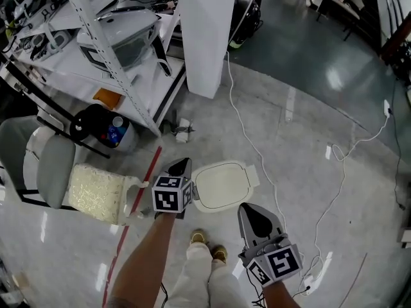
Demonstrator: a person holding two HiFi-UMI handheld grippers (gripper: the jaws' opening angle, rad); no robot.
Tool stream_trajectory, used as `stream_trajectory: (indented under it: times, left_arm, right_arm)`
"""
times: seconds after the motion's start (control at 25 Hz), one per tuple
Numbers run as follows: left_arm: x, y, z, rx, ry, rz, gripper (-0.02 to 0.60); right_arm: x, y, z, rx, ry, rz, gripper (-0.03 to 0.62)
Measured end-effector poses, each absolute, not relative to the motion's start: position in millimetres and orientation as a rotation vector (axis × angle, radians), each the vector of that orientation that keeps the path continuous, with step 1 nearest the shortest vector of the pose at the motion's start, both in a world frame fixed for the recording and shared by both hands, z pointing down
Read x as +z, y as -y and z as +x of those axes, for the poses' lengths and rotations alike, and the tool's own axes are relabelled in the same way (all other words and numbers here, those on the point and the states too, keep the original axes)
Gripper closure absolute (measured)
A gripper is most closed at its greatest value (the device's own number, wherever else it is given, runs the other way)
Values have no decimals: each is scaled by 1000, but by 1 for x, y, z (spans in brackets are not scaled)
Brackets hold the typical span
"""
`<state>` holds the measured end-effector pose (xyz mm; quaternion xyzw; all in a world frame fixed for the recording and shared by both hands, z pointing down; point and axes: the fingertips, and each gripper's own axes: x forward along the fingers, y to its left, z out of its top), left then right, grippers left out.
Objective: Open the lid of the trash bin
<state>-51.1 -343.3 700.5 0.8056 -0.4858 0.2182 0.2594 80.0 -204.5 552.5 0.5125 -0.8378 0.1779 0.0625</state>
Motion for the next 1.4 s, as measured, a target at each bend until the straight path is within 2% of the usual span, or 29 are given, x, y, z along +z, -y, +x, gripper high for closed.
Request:
stream_trajectory:
  times: [0.56,1.4]
  left_arm:
    - [887,261,-62,860,1155,1762,583]
    - [957,248,-57,902,1110,1653,583]
  right_arm:
    - [609,202,91,653,2462,1529,562]
    - [662,199,93,735,2419,1459,562]
